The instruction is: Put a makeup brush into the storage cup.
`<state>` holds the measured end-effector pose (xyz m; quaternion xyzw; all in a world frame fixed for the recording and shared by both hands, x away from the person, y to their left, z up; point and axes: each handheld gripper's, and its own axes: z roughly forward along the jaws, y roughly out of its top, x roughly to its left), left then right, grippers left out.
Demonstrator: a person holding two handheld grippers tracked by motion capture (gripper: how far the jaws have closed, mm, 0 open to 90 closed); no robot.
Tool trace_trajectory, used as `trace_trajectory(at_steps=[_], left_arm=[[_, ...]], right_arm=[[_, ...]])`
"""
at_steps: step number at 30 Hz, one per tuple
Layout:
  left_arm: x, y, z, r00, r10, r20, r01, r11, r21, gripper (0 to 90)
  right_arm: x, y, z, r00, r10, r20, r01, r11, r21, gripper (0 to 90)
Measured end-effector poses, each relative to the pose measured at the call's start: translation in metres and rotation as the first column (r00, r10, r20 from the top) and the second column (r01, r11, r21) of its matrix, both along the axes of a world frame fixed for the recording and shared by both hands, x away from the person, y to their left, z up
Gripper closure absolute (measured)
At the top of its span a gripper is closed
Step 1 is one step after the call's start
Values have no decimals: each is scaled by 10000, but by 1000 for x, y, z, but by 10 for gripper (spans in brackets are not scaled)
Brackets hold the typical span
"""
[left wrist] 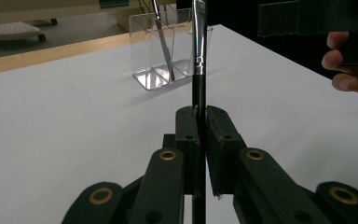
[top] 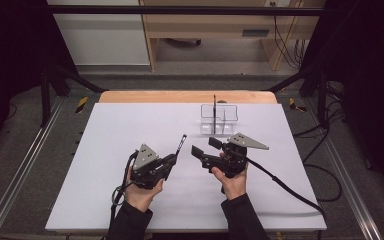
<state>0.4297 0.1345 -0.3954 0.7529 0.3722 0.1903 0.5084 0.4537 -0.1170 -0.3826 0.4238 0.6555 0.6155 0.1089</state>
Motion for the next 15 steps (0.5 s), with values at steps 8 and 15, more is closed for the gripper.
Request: trace_trajectory(at_steps=[8,15], left_arm=[[1,-7,-2,9999,-98,-34,97,9999,-80,836],[0,-14,-4,9998,-185,-44,184,9997,-138,835]], right_arm=[[1,4,-4,9999,91,-133,-88,9997,220,241],[1,6,-6,9995,120,-279,-110,9993,366,250]])
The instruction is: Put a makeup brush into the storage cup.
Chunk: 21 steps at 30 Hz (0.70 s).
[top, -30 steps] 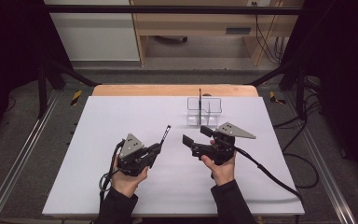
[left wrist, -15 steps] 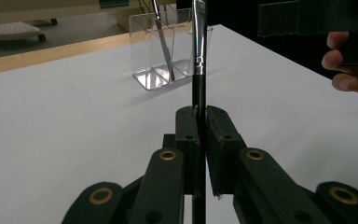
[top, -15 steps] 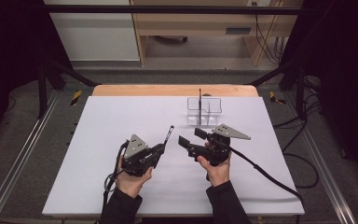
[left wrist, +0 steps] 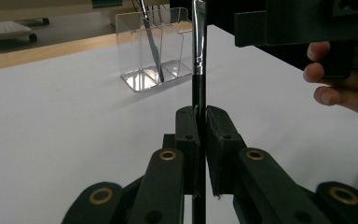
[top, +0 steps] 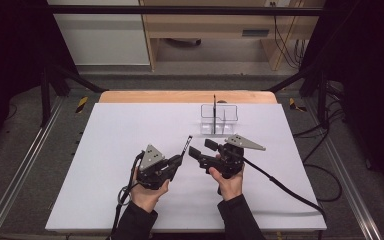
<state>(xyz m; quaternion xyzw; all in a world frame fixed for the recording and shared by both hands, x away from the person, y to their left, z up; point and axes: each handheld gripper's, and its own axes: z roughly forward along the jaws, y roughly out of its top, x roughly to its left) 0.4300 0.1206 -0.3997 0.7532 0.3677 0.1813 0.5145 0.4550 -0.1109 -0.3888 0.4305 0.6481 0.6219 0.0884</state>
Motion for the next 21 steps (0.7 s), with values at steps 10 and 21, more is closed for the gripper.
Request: trace_trajectory(at_steps=[10,21], left_arm=[[-1,-7,0,10000,-76,28,76,9999,-80,835],[-2,-12,1,9999,-145,74,146,9998,-136,835]], right_arm=[[1,3,-4,9998,69,-167,-66,9999,145,267],[2,5,-6,9994,87,-337,-78,9997,251,352]])
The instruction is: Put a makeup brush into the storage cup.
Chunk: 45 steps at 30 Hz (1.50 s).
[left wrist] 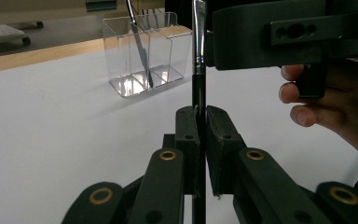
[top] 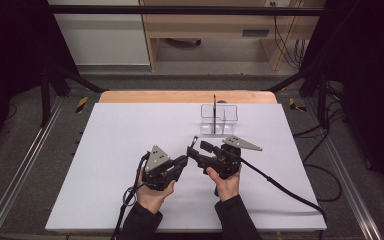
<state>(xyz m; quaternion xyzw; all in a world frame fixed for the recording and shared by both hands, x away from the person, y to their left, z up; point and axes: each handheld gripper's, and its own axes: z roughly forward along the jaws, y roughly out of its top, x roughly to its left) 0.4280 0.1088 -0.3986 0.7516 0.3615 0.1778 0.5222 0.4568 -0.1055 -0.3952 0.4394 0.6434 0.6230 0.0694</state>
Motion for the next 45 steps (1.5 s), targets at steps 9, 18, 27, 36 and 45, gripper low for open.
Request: trace_trajectory(at_steps=[9,18,27,36,45], left_arm=[[-2,-4,2,10000,-44,44,45,10000,-50,836],[-3,-6,2,9999,-73,102,74,9999,-86,836],[-5,-8,3,9999,-84,139,85,9999,-122,835],[-6,-7,3,9999,-46,165,49,9998,-180,835],[-6,-6,4,9997,-20,228,25,9997,-223,835]], right_arm=[[1,1,0,9997,45,-242,-40,9998,204,466],[2,1,0,9991,125,-404,-106,9989,460,564],[2,2,-1,9983,311,-489,-279,9974,660,660],[2,2,-1,9977,347,-581,-297,9959,857,747],[2,2,-1,9970,381,-669,-312,9945,1002,814]])
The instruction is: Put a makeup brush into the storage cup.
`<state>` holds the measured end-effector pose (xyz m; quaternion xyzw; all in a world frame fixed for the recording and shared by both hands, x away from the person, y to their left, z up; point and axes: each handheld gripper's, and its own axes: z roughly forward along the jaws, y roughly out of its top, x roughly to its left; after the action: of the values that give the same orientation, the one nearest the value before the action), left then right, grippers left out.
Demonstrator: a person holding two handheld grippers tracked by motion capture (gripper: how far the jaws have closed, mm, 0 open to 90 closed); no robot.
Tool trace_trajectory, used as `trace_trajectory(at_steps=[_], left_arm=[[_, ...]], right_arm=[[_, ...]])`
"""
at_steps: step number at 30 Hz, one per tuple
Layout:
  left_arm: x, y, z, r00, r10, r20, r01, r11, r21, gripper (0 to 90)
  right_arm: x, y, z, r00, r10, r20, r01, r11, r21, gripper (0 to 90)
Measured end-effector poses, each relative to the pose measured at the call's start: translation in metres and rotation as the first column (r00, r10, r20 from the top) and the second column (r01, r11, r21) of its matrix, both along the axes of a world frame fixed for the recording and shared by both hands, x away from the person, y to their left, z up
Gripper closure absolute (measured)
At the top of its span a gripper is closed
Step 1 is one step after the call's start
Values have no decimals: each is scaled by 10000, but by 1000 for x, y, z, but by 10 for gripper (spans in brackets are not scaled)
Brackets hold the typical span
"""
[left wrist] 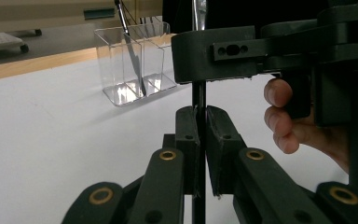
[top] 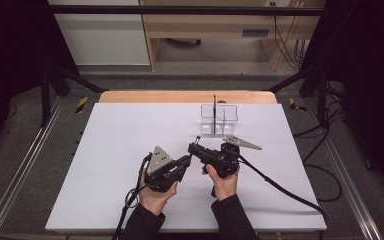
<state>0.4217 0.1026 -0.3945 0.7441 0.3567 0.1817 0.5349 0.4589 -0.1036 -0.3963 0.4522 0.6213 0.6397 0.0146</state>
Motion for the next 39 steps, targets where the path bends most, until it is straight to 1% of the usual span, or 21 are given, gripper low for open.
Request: trace_trajectory(at_steps=[6,9,12,17,19,23,25,28,31,34,38,39], left_arm=[[0,0,0,10000,-28,-51,28,10000,-28,835],[1,1,1,9999,-97,-138,97,9999,-39,832],[2,2,1,9999,-97,-100,96,9999,-45,816],[3,6,4,10000,-85,-41,85,9999,58,681],[4,9,5,9998,-191,-54,191,9998,65,627],[6,15,7,9992,-397,-65,398,9987,323,528],[6,17,8,9987,-504,-86,506,9981,345,483],[6,22,9,9982,-600,1,599,9967,547,421],[7,26,9,9987,-519,-18,518,9951,846,361],[7,32,9,9985,-537,-90,543,9941,934,310],[7,43,8,9993,-379,-63,383,9940,1021,232],[7,43,8,9993,-379,-63,383,9940,1021,211]], right_arm=[[0,0,0,9999,119,-20,-118,9999,126,833],[0,0,0,9999,123,55,-124,9999,113,836],[-1,0,0,9998,157,87,-158,9998,127,837],[-1,-1,1,9996,92,259,-93,10000,11,838],[-2,-2,2,9996,55,267,-55,10000,-3,837],[-2,-3,4,9993,-12,385,16,9999,-117,837],[-2,-4,5,9991,-49,428,56,9999,-161,837],[-2,-5,6,9984,-92,564,106,9997,-242,837],[-2,-6,7,9981,-105,611,122,9995,-284,837],[-2,-7,8,9973,-119,721,146,9992,-374,837],[-2,-8,9,9966,-134,812,176,9985,-511,837],[-2,-9,9,9966,-129,814,174,9984,-540,836]])
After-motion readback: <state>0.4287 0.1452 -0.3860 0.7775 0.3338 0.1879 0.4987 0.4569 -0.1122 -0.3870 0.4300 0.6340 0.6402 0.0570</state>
